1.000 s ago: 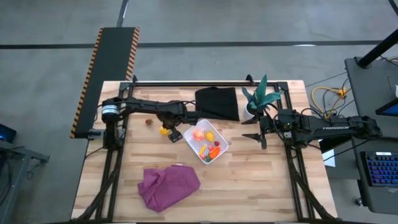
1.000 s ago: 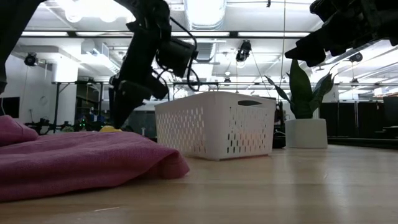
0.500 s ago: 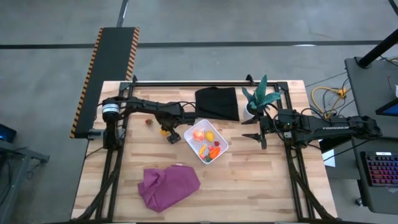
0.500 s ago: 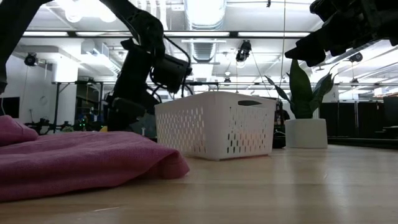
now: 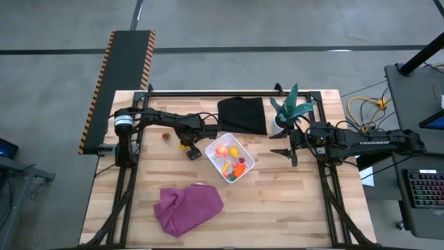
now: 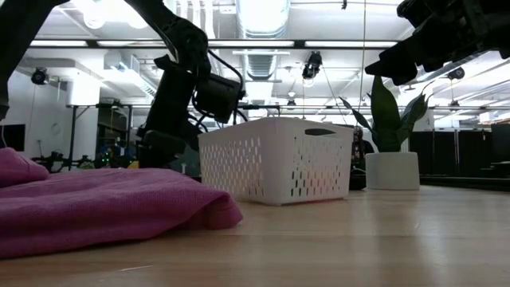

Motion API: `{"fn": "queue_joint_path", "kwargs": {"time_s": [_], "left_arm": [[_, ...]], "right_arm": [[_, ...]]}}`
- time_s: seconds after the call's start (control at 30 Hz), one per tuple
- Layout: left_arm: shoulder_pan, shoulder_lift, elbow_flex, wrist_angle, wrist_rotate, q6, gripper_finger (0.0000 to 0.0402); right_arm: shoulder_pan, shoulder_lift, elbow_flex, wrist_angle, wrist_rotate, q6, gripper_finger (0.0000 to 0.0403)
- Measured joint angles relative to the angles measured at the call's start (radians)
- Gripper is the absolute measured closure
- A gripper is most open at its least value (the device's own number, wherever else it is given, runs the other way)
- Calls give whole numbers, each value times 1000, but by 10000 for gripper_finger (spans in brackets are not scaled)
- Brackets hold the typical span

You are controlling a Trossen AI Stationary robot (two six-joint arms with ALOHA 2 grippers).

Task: Pick and placing Produce into tupperware
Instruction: Put the pineapple into the white bin

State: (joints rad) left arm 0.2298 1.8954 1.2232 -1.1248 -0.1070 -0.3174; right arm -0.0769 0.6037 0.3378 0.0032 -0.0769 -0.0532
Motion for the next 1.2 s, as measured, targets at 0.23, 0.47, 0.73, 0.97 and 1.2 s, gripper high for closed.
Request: {"fn": "queue_joint_path", "kwargs": {"time_s": [0.23, 0.47, 0.73, 0.97, 1.2], "left_arm": [[1, 0, 0, -1, -3, 19, 130], [1, 0, 0, -10, -6, 20, 185], [1, 0, 2, -41, -9, 81, 205], [1, -31, 14, -142, -79, 125, 201], [-1, -83, 69, -141, -83, 177, 201]], "right_arm": [[0, 0, 0, 0, 0, 0, 159], [0, 0, 0, 0, 0, 0, 164], [0, 0, 0, 0, 0, 0, 161], [0, 0, 0, 0, 0, 0, 165], [0, 0, 0, 0, 0, 1, 161]]}}
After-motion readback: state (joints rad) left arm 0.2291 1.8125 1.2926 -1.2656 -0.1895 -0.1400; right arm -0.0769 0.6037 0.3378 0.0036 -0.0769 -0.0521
